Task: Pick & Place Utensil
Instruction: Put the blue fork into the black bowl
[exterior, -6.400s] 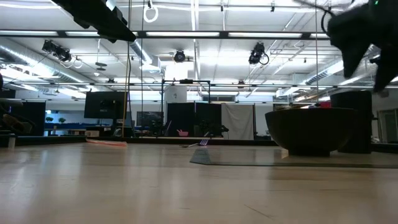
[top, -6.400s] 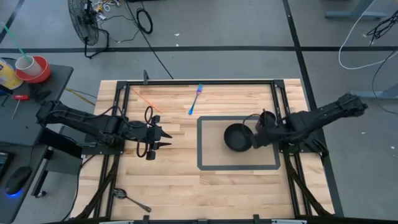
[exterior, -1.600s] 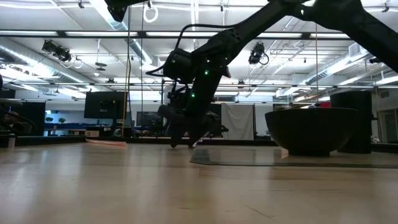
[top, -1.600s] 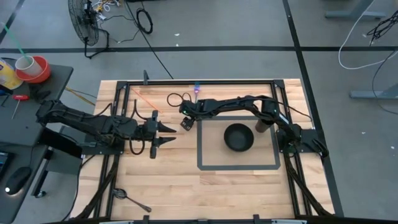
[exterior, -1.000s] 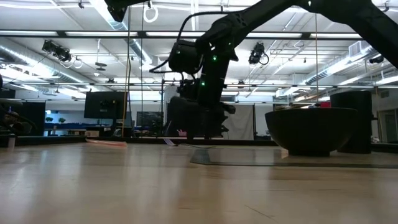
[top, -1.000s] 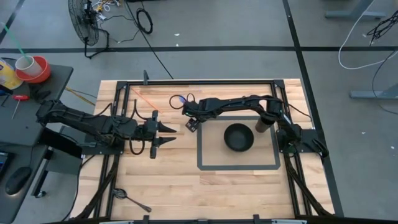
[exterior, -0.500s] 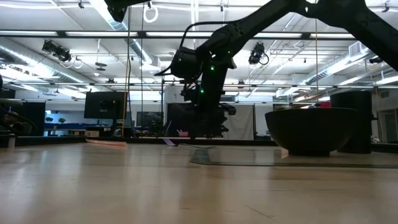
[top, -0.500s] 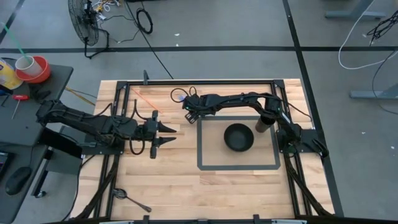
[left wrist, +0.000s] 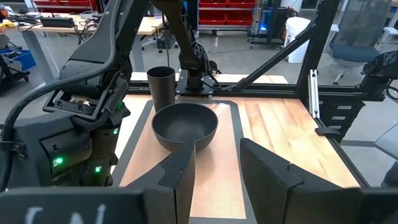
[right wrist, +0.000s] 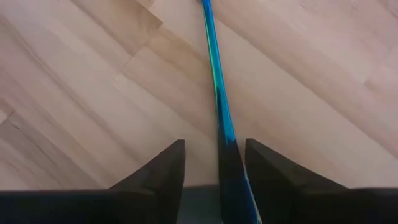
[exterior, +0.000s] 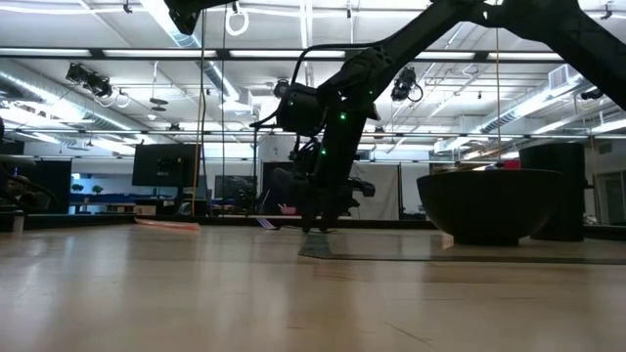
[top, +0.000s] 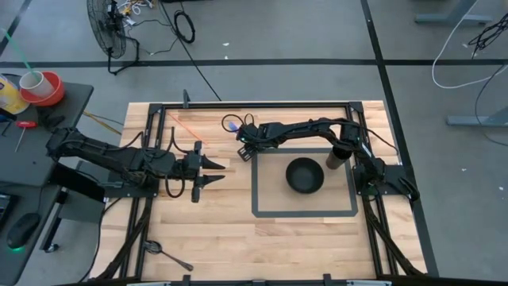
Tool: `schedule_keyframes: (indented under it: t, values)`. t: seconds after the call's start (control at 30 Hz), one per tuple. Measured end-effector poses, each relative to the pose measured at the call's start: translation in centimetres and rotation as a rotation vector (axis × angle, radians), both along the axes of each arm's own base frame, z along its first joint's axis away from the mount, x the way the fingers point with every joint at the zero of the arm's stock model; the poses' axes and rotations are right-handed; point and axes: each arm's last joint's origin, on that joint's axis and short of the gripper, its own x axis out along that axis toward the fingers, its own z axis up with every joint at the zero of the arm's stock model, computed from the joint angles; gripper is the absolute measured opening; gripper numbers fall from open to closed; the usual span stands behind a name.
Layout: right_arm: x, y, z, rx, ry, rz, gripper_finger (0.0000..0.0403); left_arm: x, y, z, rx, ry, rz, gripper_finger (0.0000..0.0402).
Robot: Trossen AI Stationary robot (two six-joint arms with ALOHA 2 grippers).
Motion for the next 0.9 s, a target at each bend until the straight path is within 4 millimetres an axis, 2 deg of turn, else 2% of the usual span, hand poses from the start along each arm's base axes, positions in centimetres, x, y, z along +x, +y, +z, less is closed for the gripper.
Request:
schedule_keyframes:
  t: [0.47,0.9]
  values:
    - [-0.03,-0.10,-0.28,-0.002,0.009,0.021,0.0092,0.00,0.00,0.00,0.000,0.000,0.000,0.0131]
    - [-0.37,-0.41,-0.37,0.003,0.036,0.019,0.0079,0.00,0.00,0.00,-0.001,0.000,0.000,0.0131]
